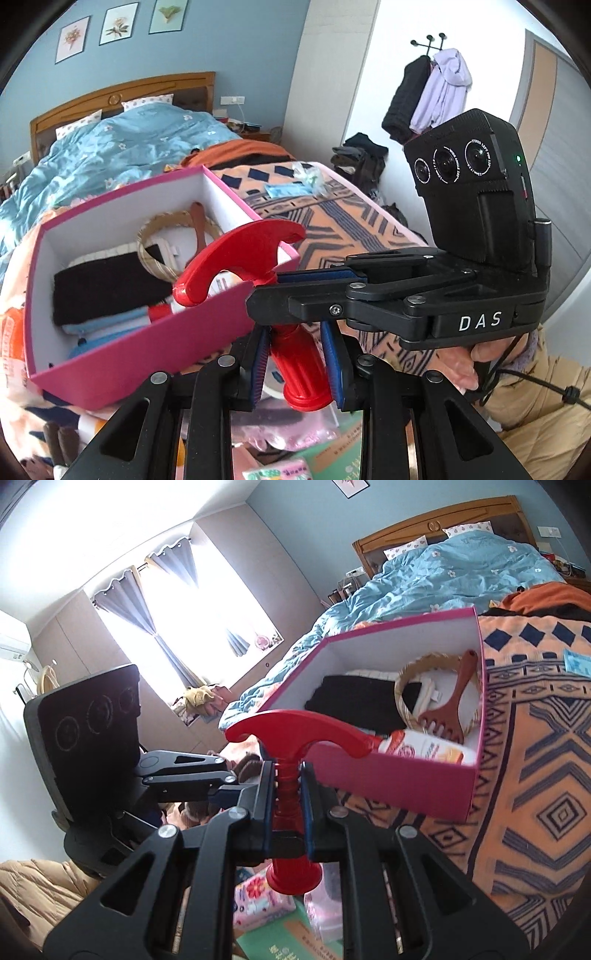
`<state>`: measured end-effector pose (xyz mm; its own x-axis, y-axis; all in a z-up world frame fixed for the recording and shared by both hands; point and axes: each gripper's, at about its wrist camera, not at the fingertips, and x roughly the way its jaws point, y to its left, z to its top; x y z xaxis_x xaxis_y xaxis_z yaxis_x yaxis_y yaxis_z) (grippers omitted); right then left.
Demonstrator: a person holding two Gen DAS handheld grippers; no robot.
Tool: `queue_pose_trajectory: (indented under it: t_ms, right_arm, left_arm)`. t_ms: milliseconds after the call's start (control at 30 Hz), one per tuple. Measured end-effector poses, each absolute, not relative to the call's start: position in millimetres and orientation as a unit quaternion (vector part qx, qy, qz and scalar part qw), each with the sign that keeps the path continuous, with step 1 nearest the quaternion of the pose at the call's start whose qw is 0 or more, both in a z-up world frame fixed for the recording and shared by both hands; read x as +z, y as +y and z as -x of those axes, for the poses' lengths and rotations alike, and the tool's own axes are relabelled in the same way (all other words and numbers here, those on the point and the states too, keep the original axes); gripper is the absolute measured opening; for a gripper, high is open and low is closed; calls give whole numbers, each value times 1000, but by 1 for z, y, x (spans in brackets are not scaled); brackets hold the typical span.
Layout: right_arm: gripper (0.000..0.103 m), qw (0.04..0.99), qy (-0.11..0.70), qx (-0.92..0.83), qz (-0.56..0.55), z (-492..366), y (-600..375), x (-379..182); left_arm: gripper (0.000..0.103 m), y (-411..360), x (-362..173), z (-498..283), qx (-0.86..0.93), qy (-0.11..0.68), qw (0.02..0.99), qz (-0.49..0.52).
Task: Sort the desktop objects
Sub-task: 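Lift the red tool with the right gripper and carry it toward the box, then carry the red tool over the pink box and lower it inside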
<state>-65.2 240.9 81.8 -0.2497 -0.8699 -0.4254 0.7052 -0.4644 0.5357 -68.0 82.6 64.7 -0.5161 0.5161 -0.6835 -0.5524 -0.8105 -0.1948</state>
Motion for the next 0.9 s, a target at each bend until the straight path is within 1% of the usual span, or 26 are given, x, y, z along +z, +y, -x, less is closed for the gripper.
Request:
queue_pose_trajectory:
  t_ms: [267, 667, 900]
  right_arm:
    - [15, 499, -119, -788, -339, 87, 234, 92]
    - [15, 495, -137, -786, -345, 122, 229, 94]
    - [15, 483, -141, -792, -346, 146, 227, 94]
  left_arm:
    - [27, 77, 73, 91, 871, 7, 301, 388]
    - [27, 80, 73, 129, 873, 28, 285, 395]
    - [27, 81, 67, 153, 870, 24, 279, 406]
